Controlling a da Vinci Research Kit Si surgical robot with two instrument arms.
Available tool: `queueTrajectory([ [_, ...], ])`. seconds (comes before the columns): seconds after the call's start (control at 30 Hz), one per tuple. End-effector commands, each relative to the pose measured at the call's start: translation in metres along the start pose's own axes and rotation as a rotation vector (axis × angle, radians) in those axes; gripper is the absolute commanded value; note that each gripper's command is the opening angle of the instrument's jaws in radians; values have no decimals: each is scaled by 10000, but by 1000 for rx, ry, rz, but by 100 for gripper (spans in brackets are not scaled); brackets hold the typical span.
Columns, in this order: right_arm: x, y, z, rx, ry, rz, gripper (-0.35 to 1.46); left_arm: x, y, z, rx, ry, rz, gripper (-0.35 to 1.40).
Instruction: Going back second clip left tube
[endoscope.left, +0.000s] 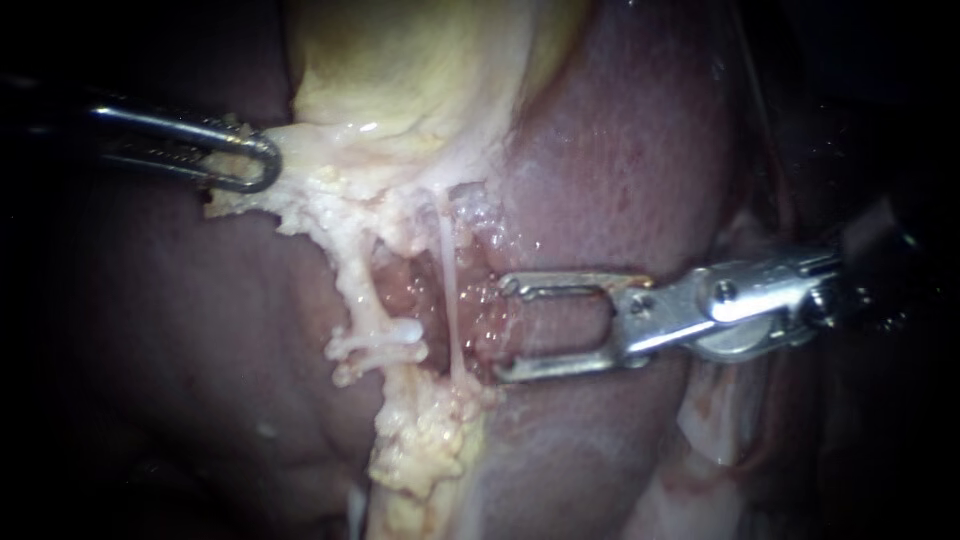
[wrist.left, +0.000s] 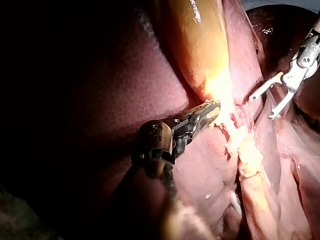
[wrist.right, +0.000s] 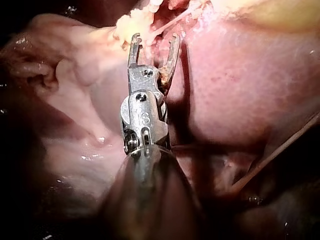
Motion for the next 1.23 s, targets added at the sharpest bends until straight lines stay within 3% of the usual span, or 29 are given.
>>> queueTrajectory([
  [0.03, 0, 2, -5, -6, -5, -2, 50, 0, 0, 0, 0, 0, 0, -35],
  [0.37, 2, 6, -26, -13, -11, -25, 50, -1, 0, 5, 4, 1, 0, -35],
  [0.67, 2, 6, -27, -7, -9, -25, 50, -13, -19, 42, 7, 6, 12, -35],
  [0.83, 1, 6, -27, -4, -8, -25, 50, -18, -26, 66, 1, -7, 17, -35],
  [1.23, 5, 2, -24, 11, -4, -31, 50, -17, -24, 67, -5, -10, 17, -35],
])
